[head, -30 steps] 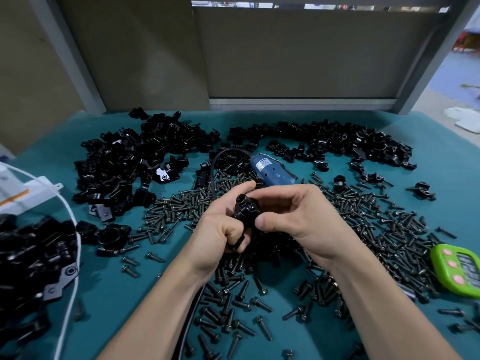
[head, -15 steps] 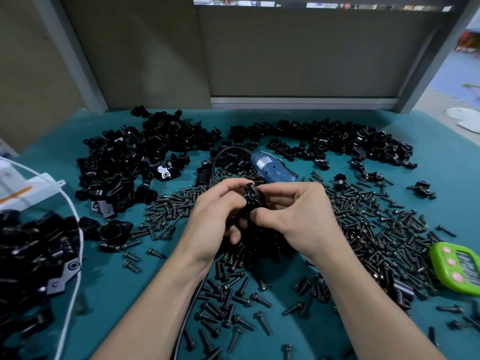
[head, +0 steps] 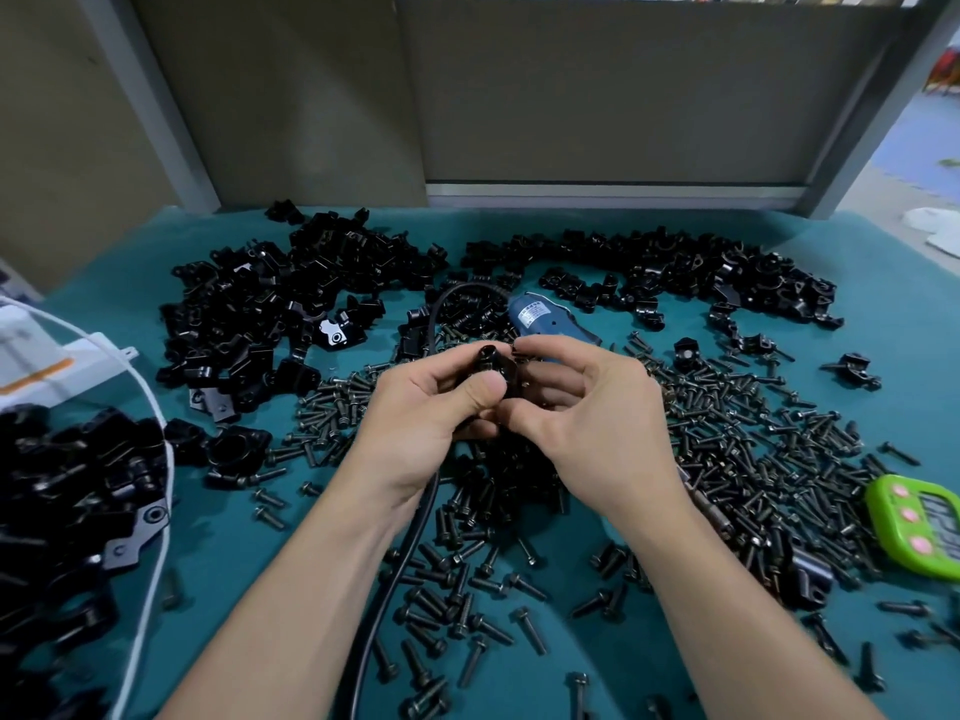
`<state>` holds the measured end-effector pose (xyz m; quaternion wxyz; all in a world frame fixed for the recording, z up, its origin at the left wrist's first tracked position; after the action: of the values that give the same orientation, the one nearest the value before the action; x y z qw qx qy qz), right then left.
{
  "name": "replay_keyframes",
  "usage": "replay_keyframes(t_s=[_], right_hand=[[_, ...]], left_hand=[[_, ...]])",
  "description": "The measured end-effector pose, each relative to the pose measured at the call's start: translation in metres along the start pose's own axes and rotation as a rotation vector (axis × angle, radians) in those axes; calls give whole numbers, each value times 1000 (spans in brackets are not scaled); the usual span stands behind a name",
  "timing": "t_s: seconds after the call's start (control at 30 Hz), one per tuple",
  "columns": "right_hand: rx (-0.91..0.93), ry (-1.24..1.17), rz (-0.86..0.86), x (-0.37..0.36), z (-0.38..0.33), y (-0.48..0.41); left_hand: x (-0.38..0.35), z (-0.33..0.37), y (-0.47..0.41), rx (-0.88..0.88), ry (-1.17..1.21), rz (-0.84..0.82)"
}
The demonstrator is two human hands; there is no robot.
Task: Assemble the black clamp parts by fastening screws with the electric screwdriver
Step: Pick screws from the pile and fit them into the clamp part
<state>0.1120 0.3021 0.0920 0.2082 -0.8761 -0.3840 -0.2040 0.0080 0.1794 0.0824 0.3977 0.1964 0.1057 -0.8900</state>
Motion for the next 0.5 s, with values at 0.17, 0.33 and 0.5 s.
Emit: replay_keyframes(t_s=[0.17,0.33,0.5], right_hand=[[102,411,-104,4,-8,-3],[140,632,-473,-1,-16,2],[177,705,-585,10,-22,7]], left_hand=[[18,5,-8,-26,65,259],[26,8,-10,-69,77,352],[31,4,-6,-85,72,370]])
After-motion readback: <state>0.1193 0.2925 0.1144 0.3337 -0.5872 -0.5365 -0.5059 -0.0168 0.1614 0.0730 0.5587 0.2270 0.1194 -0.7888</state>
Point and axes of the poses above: each hand's wrist, its own y-axis away from the middle knuckle, its own x-axis out of the back of the hand, z = x × y, the point moved 2 cm from there along -y, towards the middle knuckle, and after that the axes turned 13 degrees about y, right-handed, at the moved point
